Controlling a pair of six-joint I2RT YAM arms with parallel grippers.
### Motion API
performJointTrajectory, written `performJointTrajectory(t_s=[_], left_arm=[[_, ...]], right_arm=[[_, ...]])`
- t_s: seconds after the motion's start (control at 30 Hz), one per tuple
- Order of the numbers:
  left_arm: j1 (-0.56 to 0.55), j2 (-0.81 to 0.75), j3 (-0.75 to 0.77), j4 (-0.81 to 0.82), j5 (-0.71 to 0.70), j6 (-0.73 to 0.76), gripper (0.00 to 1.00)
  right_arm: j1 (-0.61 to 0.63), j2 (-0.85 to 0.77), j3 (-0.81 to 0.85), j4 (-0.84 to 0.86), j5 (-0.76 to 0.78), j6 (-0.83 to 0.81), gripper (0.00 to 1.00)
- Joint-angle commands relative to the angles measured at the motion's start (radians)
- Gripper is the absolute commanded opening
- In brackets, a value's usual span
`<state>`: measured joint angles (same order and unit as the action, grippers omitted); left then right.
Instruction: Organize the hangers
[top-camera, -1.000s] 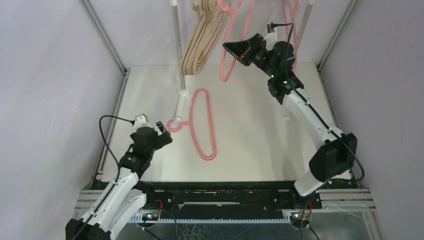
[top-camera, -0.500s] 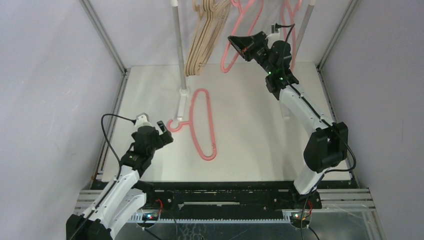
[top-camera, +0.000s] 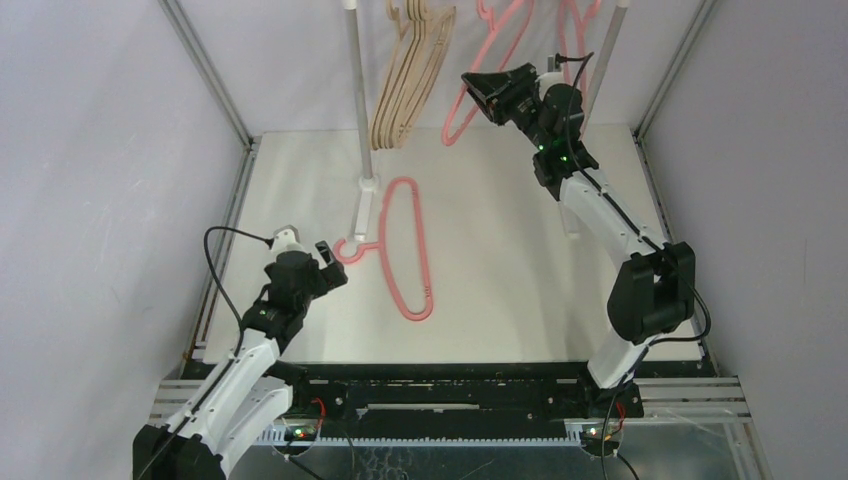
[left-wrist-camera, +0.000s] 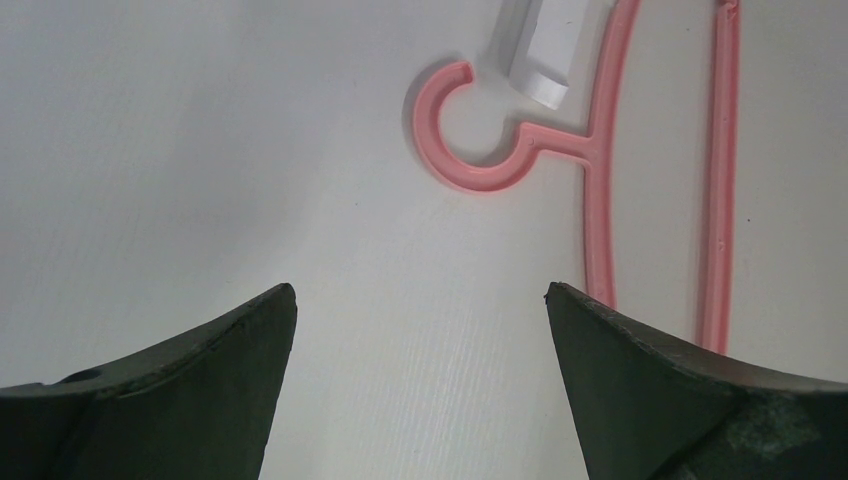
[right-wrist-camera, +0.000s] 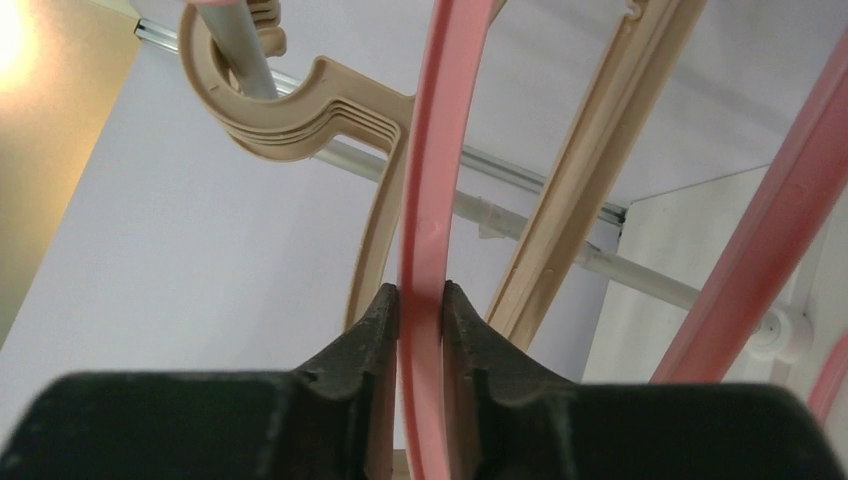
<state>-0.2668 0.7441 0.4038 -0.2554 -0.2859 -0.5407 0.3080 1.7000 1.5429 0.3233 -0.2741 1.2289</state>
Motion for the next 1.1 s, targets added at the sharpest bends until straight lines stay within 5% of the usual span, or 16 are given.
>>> performJointTrajectory(t_s=[0.0,0.33,0.7,1.07], left_arm=[[0.005,0.004,0.003,0.035,0.001,0.021,1.0],[0.005,-0.005,-0.002,0.024,-0.007,0.022,0.99],[0.005,0.019,0.01,0.031,0.003,0.012,0.99],[0.005,0.075,-0.012,0.074,0.028,-0.023,0.99]], right_arm=[[-0.006,-0.051,-0.046,-0.03,0.022,-0.032,0.48],[0.063,-0.289,-0.224,-0.208,0.156,-0.262,0.81],[0.322,-0.479,-0.379,-0.573,0.39,-0.665,0.86],[0.628,-0.237,-0.418,-0.602,0.453,-0.822,0.86]])
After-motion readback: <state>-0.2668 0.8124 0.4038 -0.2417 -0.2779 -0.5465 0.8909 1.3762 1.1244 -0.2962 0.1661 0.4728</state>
